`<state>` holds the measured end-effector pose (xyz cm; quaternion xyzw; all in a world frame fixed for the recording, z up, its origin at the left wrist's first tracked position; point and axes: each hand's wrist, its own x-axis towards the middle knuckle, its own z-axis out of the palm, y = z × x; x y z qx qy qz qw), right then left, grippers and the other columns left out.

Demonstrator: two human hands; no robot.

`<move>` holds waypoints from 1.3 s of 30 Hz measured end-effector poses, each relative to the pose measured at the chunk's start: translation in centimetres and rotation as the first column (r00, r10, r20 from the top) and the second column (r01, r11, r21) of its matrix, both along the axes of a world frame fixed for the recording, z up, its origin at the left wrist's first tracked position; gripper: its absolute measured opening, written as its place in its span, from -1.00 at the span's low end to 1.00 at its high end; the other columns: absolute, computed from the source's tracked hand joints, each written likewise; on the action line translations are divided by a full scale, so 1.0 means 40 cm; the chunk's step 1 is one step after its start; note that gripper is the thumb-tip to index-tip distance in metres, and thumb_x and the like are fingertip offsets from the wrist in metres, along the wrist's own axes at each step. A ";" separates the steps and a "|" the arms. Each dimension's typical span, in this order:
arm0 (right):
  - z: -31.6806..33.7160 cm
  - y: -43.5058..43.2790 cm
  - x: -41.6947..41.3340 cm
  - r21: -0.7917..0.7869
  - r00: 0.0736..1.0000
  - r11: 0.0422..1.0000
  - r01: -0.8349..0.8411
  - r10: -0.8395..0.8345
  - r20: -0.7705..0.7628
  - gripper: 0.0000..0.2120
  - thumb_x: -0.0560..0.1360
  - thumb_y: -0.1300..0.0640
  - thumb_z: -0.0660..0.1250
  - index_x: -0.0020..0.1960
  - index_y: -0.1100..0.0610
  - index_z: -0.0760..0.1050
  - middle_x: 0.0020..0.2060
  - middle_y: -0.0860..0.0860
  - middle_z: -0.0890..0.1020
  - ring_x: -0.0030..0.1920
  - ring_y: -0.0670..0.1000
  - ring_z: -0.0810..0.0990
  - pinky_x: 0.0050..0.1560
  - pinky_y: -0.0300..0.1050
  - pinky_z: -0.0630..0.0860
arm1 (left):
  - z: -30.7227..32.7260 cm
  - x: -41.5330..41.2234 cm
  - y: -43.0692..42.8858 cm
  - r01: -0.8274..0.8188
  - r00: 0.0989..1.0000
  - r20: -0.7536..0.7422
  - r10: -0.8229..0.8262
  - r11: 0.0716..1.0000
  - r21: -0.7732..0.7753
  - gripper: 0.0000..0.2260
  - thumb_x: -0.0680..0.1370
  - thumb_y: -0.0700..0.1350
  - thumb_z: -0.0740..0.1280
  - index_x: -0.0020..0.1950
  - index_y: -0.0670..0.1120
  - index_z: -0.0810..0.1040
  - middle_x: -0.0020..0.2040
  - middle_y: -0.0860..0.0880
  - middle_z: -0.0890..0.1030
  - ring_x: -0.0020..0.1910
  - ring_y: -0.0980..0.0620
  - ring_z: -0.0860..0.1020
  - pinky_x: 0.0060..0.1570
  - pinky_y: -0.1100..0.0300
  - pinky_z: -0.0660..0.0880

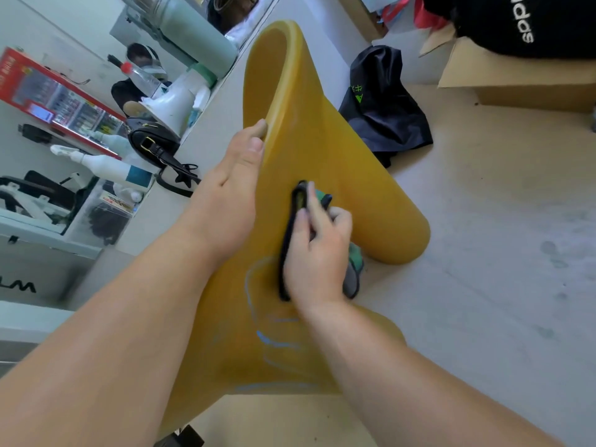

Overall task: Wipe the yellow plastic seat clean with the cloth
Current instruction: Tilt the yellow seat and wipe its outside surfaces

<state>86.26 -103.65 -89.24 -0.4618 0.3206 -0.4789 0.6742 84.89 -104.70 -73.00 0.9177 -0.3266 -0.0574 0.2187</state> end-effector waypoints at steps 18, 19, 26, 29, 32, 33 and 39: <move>0.055 -0.010 -0.006 -0.003 0.999 1.000 0.009 -0.009 -0.053 -0.60 0.66 0.01 0.18 0.49 -0.13 0.37 0.00 -0.01 0.36 -0.14 -0.03 0.42 -0.16 -0.22 0.36 | 0.006 0.001 0.007 -0.032 0.999 -0.043 0.029 0.998 -0.057 -0.62 0.69 0.13 -0.05 0.45 0.28 0.37 0.08 0.49 0.38 0.12 0.53 0.38 0.35 0.32 0.25; 0.080 -0.012 -0.012 -0.048 1.000 0.998 0.026 -0.027 -0.004 -0.59 0.64 0.00 0.19 0.48 -0.10 0.40 -0.01 0.00 0.37 -0.13 -0.05 0.42 -0.14 -0.24 0.38 | 0.005 0.007 0.009 -0.021 0.999 -0.045 0.018 0.998 -0.058 -0.63 0.70 0.11 -0.05 0.45 0.28 0.38 0.08 0.48 0.38 0.16 0.53 0.36 0.37 0.28 0.24; 0.053 -0.291 0.133 -0.027 0.996 1.000 -0.012 0.010 -0.090 -0.70 0.65 0.02 0.20 0.31 -0.14 0.58 -0.06 0.03 0.46 -0.27 -0.16 0.39 -0.22 -0.40 0.32 | -0.006 0.017 0.009 -0.017 0.999 -0.052 0.014 0.998 -0.058 -0.63 0.69 0.13 -0.04 0.42 0.30 0.41 0.07 0.45 0.41 -0.05 0.61 0.41 -0.01 0.68 0.29; -0.002 -0.307 0.144 0.109 0.970 0.986 -0.127 0.147 -0.194 -0.70 0.68 -0.02 0.11 0.31 -0.17 0.54 -0.03 0.02 0.45 -0.30 -0.14 0.42 -0.29 -0.20 0.33 | -0.004 0.026 0.003 -0.022 0.999 -0.025 0.022 1.000 -0.016 -0.62 0.68 0.15 -0.07 0.42 0.33 0.38 0.05 0.46 0.36 -0.12 0.69 0.34 -0.15 0.74 0.25; 0.050 -0.255 0.102 0.077 0.975 0.990 -0.116 0.129 -0.179 -0.62 0.69 -0.02 0.12 0.48 -0.19 0.38 0.03 -0.02 0.39 -0.16 -0.04 0.48 -0.10 -0.13 0.42 | -0.002 0.013 0.025 0.014 0.999 -0.030 -0.016 0.997 -0.074 -0.63 0.69 0.13 -0.06 0.42 0.30 0.39 0.24 0.30 0.48 0.24 0.38 0.44 0.29 0.33 0.36; 0.085 -0.245 0.090 0.018 0.989 0.998 -0.068 0.070 -0.128 -0.63 0.68 -0.01 0.15 0.47 -0.18 0.41 0.02 -0.02 0.39 -0.11 -0.02 0.49 -0.05 -0.13 0.42 | -0.002 0.013 0.010 0.025 0.999 -0.033 -0.027 0.996 -0.081 -0.64 0.70 0.12 -0.04 0.42 0.26 0.40 0.31 0.19 0.51 0.32 0.21 0.45 0.37 0.15 0.36; 0.161 -0.265 0.068 -0.221 0.989 0.971 0.088 -0.059 0.134 -0.70 0.62 0.08 0.29 0.32 -0.06 0.59 -0.05 0.00 0.42 -0.06 -0.07 0.46 -0.01 -0.32 0.39 | -0.002 0.080 0.022 -0.018 0.999 -0.039 0.019 1.000 0.008 -0.55 0.58 0.33 0.13 0.38 0.18 0.48 0.19 0.32 0.56 0.30 0.33 0.44 0.29 0.37 0.37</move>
